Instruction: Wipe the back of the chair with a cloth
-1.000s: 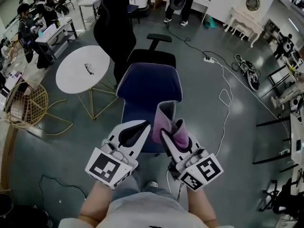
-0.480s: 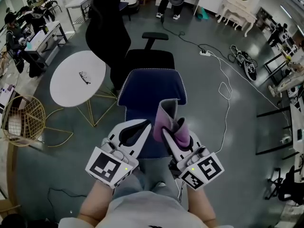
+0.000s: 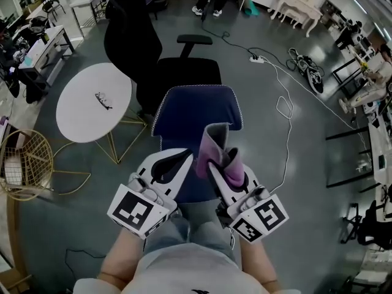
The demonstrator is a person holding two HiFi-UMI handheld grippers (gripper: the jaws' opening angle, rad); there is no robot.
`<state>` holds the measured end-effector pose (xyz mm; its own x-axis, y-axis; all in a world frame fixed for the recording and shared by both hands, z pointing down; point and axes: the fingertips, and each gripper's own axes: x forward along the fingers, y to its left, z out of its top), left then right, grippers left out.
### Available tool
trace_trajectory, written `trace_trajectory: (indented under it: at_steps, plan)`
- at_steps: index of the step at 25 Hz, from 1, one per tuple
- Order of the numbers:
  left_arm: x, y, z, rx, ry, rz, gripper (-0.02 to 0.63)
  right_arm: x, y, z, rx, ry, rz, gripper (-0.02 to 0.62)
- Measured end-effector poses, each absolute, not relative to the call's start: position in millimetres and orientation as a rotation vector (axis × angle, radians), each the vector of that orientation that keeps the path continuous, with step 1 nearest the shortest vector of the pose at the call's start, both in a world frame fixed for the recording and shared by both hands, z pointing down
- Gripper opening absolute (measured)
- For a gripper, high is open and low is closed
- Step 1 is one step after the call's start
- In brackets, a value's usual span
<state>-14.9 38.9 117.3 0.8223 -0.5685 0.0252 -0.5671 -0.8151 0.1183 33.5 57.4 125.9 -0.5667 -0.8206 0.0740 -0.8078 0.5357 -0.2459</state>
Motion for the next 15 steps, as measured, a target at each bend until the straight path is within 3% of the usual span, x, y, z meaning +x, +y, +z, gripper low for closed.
trace_trajectory:
  at_steps: [15]
  plan:
    - [-34.3,30.2,122.9,2.857,-0.969,-0.031,0.012,18.1,46.3,132.9,-1.397,2.769,-0.390,0.080]
